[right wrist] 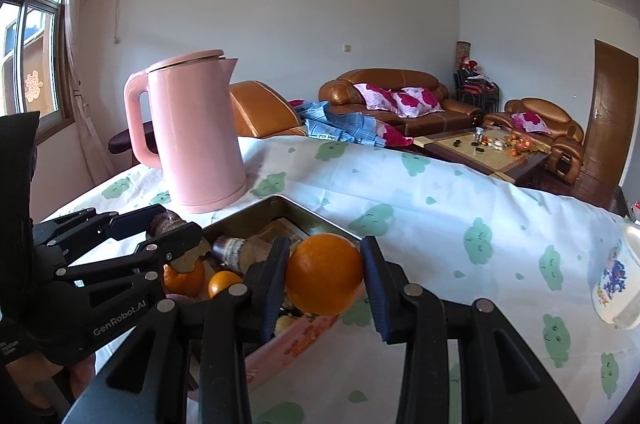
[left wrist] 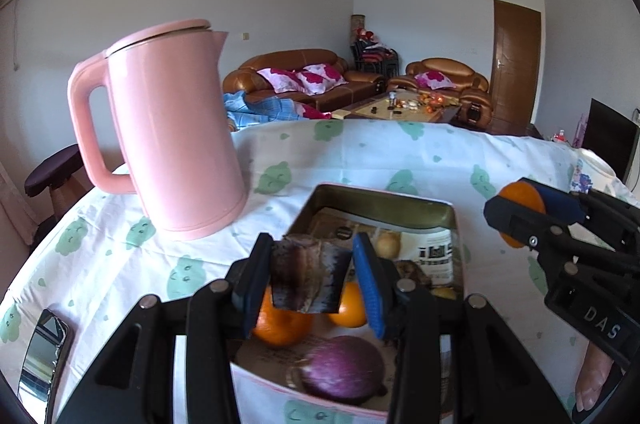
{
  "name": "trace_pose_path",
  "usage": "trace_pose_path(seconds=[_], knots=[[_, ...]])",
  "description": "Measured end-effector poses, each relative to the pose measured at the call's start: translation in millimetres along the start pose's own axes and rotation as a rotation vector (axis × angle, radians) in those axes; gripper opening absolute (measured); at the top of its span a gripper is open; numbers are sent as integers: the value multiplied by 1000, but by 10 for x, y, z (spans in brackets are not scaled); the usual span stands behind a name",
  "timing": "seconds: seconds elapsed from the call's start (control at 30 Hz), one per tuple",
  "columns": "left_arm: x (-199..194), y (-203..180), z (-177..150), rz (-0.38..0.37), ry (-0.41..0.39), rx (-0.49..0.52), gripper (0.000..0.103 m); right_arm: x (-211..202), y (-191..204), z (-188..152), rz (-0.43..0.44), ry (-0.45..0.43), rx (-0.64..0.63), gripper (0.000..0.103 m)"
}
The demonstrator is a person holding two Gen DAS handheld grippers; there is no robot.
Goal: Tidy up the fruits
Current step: 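Carry the cylinder and orange over the tin box and lower them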
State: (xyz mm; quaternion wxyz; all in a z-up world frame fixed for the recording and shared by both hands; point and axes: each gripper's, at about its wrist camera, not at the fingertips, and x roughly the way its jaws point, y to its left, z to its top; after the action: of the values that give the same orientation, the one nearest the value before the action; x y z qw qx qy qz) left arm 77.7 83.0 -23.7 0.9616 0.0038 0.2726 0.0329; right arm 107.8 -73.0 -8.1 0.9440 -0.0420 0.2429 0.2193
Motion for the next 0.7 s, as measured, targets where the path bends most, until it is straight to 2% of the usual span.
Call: trace_pose_path(seconds=[0.7], knots=[[113,274,-54,23,31,-38,42,293,255,27,40,35,-20,39]])
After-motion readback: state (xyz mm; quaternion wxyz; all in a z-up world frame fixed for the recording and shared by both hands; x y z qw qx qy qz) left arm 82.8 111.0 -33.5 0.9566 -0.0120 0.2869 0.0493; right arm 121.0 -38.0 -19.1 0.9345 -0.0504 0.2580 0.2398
